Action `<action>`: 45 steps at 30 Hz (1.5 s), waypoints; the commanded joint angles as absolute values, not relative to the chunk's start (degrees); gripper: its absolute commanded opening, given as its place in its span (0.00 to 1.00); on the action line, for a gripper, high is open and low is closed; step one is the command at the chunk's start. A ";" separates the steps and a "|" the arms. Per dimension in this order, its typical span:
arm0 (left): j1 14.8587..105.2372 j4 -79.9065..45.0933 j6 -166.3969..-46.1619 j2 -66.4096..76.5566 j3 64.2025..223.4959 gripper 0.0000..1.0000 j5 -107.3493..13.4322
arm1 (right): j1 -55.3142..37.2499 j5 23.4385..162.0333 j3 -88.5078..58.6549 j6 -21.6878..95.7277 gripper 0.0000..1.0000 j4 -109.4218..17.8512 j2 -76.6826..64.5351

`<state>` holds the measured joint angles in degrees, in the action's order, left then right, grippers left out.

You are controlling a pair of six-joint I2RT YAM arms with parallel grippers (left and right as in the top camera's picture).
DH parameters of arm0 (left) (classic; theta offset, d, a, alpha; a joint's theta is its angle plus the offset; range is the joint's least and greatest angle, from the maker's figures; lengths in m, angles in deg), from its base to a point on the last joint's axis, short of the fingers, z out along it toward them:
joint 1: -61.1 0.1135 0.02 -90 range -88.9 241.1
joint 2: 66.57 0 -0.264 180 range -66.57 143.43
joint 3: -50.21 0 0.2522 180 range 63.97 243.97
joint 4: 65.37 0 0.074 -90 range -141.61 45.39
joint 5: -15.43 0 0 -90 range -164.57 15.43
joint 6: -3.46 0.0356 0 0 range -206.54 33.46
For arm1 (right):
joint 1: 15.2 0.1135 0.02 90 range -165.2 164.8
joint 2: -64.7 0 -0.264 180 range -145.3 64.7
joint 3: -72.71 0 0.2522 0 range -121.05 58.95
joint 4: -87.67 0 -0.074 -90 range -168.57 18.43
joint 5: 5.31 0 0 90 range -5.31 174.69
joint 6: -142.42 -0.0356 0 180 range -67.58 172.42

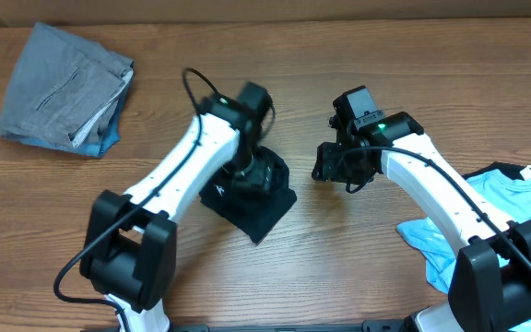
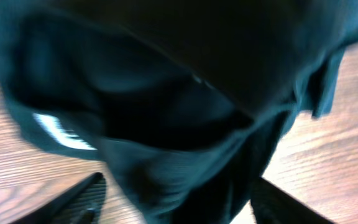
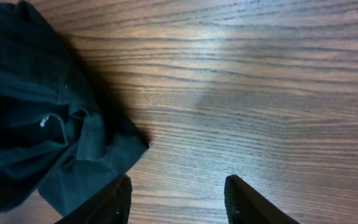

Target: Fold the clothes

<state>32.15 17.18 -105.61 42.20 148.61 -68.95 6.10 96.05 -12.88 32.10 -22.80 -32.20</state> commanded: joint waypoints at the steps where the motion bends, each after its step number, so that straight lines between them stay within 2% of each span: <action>1: 30.09 17.36 -104.30 41.54 146.19 0.61 -67.55 | 5.93 96.31 -13.45 32.69 0.52 -22.76 -30.54; 2: 29.94 17.42 -104.30 41.54 146.21 0.49 -67.90 | 5.93 96.31 -13.45 32.69 0.52 -22.82 -30.54; 3: 29.94 17.60 -104.43 41.52 146.30 0.20 -68.64 | 5.93 96.31 -13.45 32.69 0.52 -22.93 -30.54; 4: 30.07 18.45 -104.56 41.52 146.80 0.06 -69.21 | 5.93 96.31 -13.45 32.69 0.52 -22.91 -30.54; 5: 30.16 19.00 -104.56 41.52 147.13 0.04 -69.41 | 5.93 96.31 -13.45 32.69 0.52 -22.87 -30.54; 14: 30.18 37.31 -104.50 41.50 162.82 0.04 -75.63 | 5.93 96.29 -13.45 32.71 0.53 -22.91 -30.54; 19: 26.75 38.86 -105.02 41.52 162.08 0.06 -75.00 | 5.93 96.27 -13.45 32.71 0.53 -22.93 -30.54; 22: 24.83 38.65 -106.18 41.52 160.92 0.22 -75.20 | 5.93 96.27 -13.45 32.71 0.54 -22.91 -30.54; 24: 23.91 38.58 -106.51 41.52 160.07 0.44 -75.24 | 5.93 96.27 -13.45 32.71 0.54 -22.91 -30.54; 25: 23.89 38.80 -106.51 41.52 160.00 0.49 -75.31 | 5.93 96.27 -13.45 32.71 0.54 -22.91 -30.54; 29: 25.83 40.72 -107.97 41.52 160.42 0.52 -82.08 | 5.93 96.29 -13.45 32.71 0.57 -22.98 -30.54; 32: 29.42 39.61 -108.85 41.52 160.46 0.59 -85.40 | 5.93 96.68 -13.45 32.69 0.57 -23.26 -30.54; 34: 32.21 37.75 -108.85 41.52 160.46 0.57 -85.49 | 5.95 99.72 -13.45 32.76 0.57 -24.07 -30.54; 35: 34.64 36.07 -108.87 41.52 160.44 0.50 -84.92 | 5.95 102.80 -13.45 33.06 0.57 -24.79 -30.54; 37: 38.14 33.07 -108.78 41.52 159.89 0.47 -82.06 | 6.37 109.01 -13.45 34.42 0.56 -26.69 -30.54; 40: 43.51 25.62 -103.69 41.52 155.78 0.41 -67.98 | 8.07 112.72 -13.45 34.44 0.56 -28.59 -30.54; 43: 46.20 19.61 -102.60 41.54 148.31 0.38 -62.39 | 10.45 112.90 -13.43 34.42 0.56 -28.59 -30.56; 45: 47.56 13.05 -102.51 41.54 141.27 0.31 -59.46 | 13.34 112.88 -13.36 34.40 0.42 -28.97 -30.70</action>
